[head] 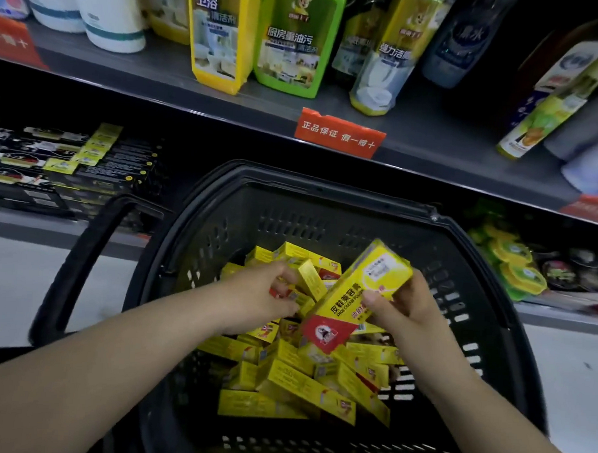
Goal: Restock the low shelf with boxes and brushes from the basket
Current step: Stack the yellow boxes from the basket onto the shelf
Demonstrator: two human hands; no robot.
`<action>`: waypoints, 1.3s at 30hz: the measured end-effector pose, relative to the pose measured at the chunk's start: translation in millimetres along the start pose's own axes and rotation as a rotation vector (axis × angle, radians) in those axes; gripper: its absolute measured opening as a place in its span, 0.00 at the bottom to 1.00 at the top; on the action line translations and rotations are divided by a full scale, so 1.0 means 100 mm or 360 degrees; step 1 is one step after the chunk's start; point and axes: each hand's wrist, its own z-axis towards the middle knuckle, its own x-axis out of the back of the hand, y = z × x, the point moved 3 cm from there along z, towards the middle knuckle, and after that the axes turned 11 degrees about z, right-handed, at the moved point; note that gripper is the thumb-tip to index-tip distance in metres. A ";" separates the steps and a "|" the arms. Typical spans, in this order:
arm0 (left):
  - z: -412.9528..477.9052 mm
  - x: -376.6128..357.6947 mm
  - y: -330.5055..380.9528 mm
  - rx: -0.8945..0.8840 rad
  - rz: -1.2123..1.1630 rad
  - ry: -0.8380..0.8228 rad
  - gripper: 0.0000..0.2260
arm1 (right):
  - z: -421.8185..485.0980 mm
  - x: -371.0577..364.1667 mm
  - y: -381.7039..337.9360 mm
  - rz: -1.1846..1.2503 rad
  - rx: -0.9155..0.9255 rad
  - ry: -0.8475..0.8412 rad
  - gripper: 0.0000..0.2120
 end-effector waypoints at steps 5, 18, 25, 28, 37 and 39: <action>0.03 -0.17 0.07 0.0051 -0.0205 -0.0142 0.14 | -0.22 0.02 0.14 0.0758 -0.0378 0.0033 0.22; 0.12 -0.24 -0.05 0.0191 -0.0604 -0.0032 0.18 | 0.11 0.10 0.47 -0.1616 -0.0178 -0.0510 0.21; 0.02 -0.29 -0.06 0.0306 -0.0577 -0.0131 0.07 | 0.09 -0.03 0.92 -0.1676 -0.0341 -0.0761 0.32; 0.00 -0.31 -0.06 0.0308 -0.0629 -0.0166 0.15 | 0.18 0.03 1.01 -0.1445 -0.0491 -0.0720 0.31; -0.01 -0.28 -0.12 0.0387 -0.0732 -0.0038 0.38 | 0.23 0.06 0.41 -0.1198 0.0179 -0.0020 0.15; -0.01 -0.28 -0.11 0.0432 -0.0906 -0.0066 0.31 | 0.22 0.07 0.28 -0.0492 -0.0014 0.0050 0.17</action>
